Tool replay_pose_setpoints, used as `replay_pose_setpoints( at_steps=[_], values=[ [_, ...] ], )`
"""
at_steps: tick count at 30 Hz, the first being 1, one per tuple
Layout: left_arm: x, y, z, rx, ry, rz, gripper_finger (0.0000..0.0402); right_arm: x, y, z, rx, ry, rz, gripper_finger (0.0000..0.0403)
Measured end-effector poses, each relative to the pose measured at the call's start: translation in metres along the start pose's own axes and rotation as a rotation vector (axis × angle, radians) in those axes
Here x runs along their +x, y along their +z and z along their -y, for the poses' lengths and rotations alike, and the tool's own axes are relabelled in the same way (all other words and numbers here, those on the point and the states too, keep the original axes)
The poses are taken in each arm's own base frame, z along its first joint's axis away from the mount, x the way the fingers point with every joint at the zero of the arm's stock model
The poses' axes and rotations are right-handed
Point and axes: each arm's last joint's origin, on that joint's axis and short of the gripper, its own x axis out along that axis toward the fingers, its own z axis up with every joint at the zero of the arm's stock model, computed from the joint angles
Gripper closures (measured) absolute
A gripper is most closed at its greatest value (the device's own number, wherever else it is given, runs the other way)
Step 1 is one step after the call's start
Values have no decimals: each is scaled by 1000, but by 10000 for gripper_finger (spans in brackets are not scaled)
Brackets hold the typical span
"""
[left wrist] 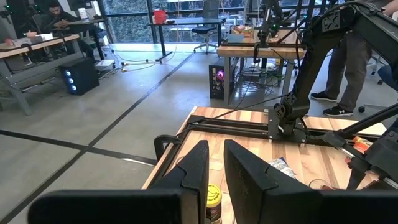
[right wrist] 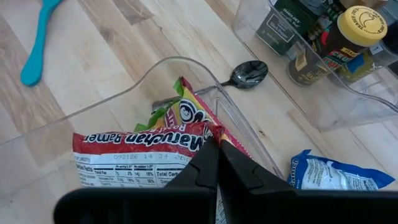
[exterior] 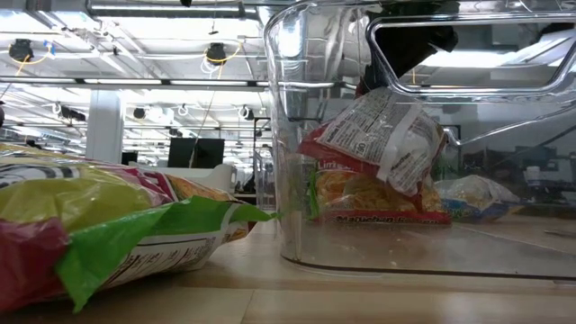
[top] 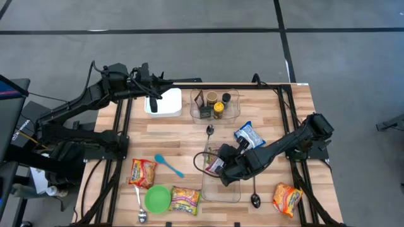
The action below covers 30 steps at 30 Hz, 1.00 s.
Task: Pick & Place Food Item
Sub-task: Put the red noodle pack into the bottom transparent bin, then put the left orange noodle pack into the bottom transparent bin
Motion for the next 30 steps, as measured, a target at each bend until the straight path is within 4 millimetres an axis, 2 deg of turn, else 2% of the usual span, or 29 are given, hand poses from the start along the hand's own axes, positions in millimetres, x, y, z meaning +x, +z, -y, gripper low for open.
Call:
replay_pose_setpoints(
  at_steps=[5,13,20,24,30],
  values=[
    [0,0,0,0,0,0,358,0,0,0,1,1,1,396],
    [0,0,0,0,0,0,358,0,2,-2,-25,17,17,349],
    [0,0,0,0,0,0,358,-3,3,-1,-128,28,25,344],
    [0,0,0,0,0,0,358,-20,3,6,-159,53,35,344],
    [0,0,0,0,0,0,358,-56,-2,20,-191,143,22,344]
  ],
)
